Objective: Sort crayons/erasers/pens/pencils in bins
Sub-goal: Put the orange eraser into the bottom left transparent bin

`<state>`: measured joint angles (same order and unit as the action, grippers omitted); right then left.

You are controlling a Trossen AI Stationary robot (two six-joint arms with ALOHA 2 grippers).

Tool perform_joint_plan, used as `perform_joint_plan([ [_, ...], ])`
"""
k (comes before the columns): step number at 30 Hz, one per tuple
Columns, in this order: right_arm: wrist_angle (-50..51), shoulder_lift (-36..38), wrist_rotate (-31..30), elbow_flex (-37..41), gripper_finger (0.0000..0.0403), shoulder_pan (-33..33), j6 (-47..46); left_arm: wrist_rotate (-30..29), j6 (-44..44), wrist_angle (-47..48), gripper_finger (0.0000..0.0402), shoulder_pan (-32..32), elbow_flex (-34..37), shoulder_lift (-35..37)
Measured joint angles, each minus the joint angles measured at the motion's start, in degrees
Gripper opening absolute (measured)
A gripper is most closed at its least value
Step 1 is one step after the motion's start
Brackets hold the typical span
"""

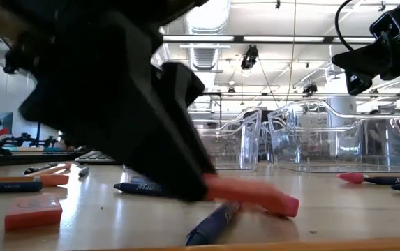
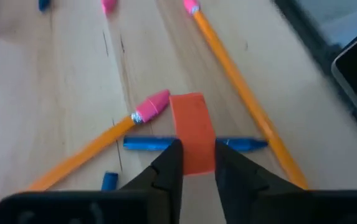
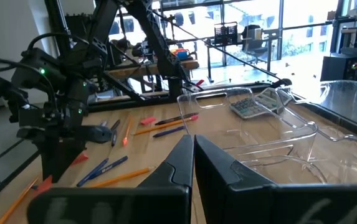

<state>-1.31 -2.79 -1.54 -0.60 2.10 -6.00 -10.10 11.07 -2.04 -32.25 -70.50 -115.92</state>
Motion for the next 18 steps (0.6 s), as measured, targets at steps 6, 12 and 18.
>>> perform_joint_plan([
  [6,-0.01,0.00,0.00,0.00,0.0009,0.01,0.00,-1.34,-2.40,0.67,0.0053,0.00,0.00,2.49],
  [12,-0.03,0.00,-0.06,0.00,0.0009,0.01,0.00,-11.61,-1.51,11.10,0.0052,-0.04,-0.02,9.66],
  [18,0.01,0.00,0.00,0.00,0.0009,-0.01,0.00,-20.04,-3.77,19.13,0.0051,0.31,-0.02,18.90],
])
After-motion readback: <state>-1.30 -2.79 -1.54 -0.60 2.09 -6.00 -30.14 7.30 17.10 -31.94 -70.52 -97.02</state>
